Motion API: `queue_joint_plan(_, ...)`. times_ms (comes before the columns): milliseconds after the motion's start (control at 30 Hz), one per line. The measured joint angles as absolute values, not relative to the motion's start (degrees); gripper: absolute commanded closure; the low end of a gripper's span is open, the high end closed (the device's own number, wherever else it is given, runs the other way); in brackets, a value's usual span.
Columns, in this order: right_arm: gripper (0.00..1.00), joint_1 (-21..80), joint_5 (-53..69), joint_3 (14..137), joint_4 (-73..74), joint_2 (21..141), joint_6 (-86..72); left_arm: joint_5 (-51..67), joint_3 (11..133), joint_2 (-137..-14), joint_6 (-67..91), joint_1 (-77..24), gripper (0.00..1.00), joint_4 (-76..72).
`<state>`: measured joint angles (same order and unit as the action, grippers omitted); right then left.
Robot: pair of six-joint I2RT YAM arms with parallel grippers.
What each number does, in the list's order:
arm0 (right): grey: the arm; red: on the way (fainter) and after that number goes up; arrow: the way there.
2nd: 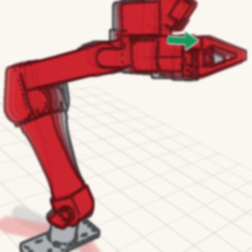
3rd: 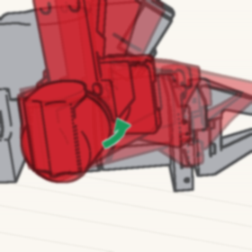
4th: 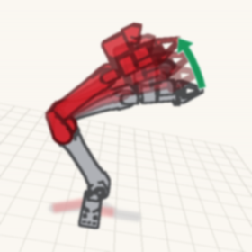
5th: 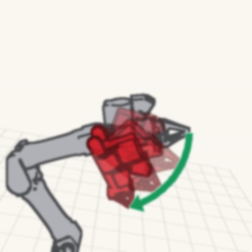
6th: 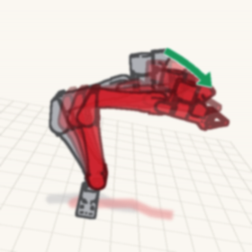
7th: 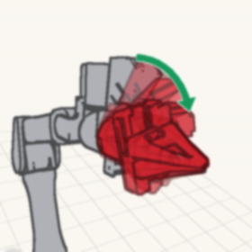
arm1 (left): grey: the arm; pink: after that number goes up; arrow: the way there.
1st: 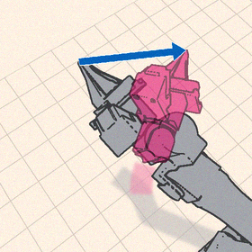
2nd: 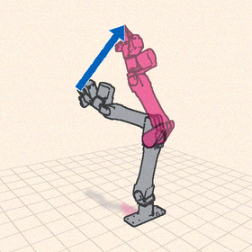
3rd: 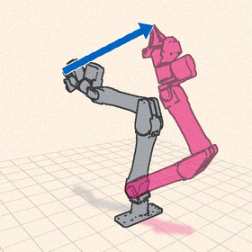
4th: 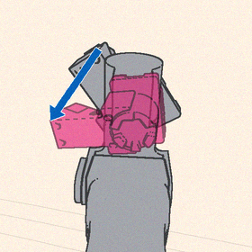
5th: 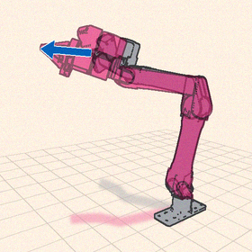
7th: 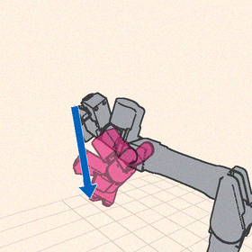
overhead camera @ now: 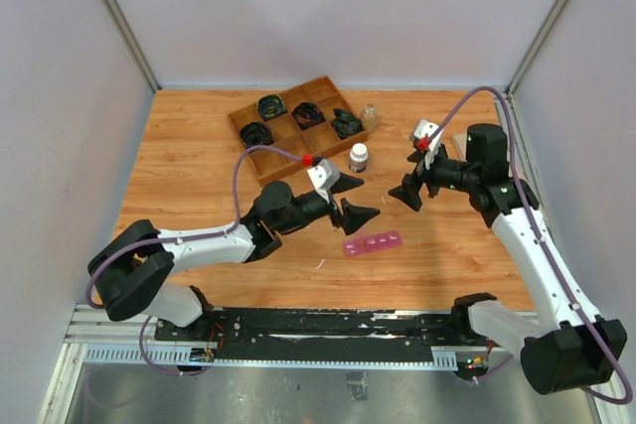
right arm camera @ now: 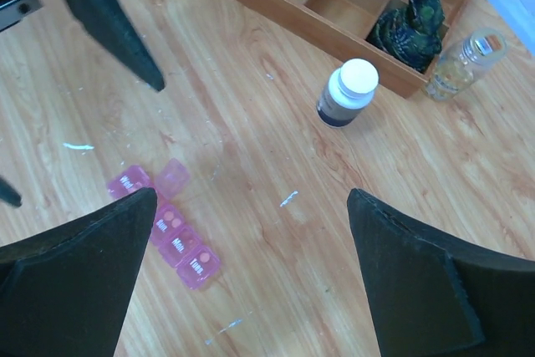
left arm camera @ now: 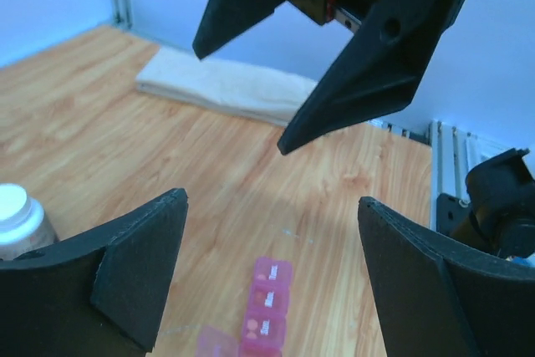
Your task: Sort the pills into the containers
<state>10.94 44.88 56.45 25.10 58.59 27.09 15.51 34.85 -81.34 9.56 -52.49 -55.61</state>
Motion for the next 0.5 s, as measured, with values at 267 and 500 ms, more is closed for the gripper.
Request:
queue_joint_plan(267,0.01,8.8,44.4,71.0,24.1,82.7,27.9,6.0,37.1,-78.3,10.9,-52.5,0.14,-30.2)
queue_joint_plan(500,0.01,8.8,39.3,99.4,28.6,110.9,31.7,-6.2,27.0,-65.3,9.2,-52.5,0.1,-23.7)
